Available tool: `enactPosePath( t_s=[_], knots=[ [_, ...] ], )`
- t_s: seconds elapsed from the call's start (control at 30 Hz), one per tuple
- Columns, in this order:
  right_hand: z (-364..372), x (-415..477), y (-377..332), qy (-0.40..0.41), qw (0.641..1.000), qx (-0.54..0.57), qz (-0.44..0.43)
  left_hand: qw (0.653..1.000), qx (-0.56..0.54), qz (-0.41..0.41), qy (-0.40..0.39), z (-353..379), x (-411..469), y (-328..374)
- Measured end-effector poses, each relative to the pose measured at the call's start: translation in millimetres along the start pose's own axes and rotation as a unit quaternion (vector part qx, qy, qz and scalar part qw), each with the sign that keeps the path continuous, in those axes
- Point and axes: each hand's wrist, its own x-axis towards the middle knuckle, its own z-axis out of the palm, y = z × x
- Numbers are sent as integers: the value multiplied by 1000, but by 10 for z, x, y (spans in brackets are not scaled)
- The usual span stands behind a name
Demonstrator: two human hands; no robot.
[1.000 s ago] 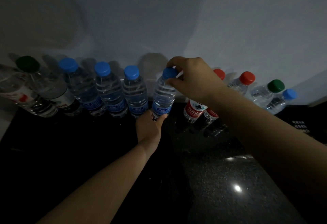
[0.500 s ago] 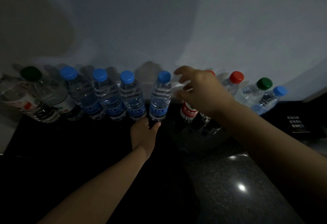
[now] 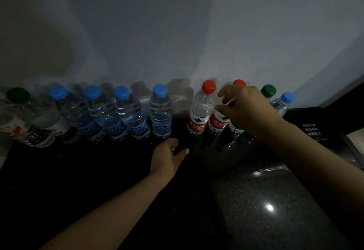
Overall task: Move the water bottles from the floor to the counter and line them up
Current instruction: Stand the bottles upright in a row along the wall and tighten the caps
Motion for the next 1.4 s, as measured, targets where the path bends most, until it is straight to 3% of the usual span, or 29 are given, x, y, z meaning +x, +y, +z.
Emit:
enactPosePath(
  t_s=[0.27,0.63,0.83,1.4],
  knots=[
    [87,377,-30,32,999,9,6,996,69,50,-27,130,180,226],
    [124,581,-19,10,999,-35,-20,994,40,79,59,423,441,382],
    [72,550,26,-26,998,-30,-50,993,25,93,63,513,456,384],
    [109,521,16,-4,999,-12,-50,988,71,112,77,529,469,373]
  ],
)
